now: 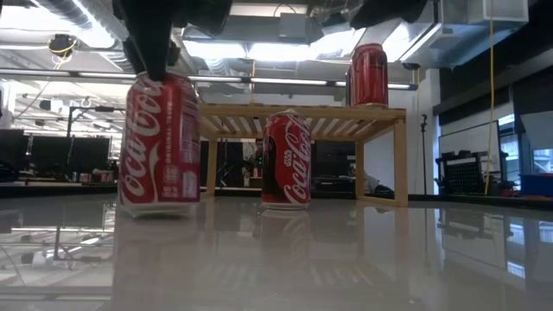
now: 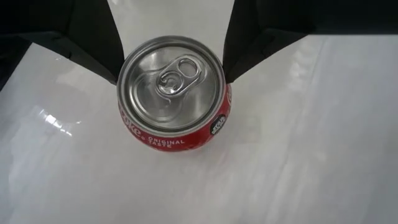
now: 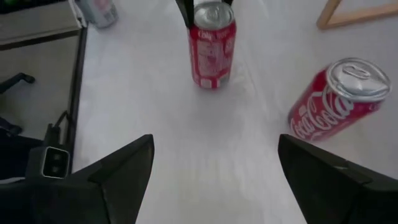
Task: Place canned beverage on shelf
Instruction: Put the left red white soda can on the shelf
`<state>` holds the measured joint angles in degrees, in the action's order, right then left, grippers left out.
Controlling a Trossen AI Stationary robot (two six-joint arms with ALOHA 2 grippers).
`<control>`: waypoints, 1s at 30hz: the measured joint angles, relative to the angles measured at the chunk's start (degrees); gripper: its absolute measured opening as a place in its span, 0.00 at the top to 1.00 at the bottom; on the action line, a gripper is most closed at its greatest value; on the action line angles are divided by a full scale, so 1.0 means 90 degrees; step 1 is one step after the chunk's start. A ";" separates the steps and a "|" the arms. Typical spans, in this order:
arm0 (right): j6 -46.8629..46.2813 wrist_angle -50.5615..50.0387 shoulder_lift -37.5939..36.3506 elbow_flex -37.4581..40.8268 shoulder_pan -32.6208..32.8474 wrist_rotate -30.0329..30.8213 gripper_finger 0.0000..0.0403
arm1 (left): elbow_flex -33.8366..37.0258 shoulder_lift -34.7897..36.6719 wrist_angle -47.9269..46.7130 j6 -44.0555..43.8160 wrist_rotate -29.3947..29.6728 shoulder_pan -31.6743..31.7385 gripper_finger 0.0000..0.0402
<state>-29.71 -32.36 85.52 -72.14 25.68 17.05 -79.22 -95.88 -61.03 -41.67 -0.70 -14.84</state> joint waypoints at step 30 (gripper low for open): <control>0.0070 0.0033 0.0002 0.0076 -0.0018 0.0056 0.18 | -0.0233 -0.0199 0.0482 -0.0016 0.0134 -0.0063 0.39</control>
<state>-29.08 -32.06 85.54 -71.46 25.52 17.56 -81.32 -97.67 -56.69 -41.82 0.51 -15.41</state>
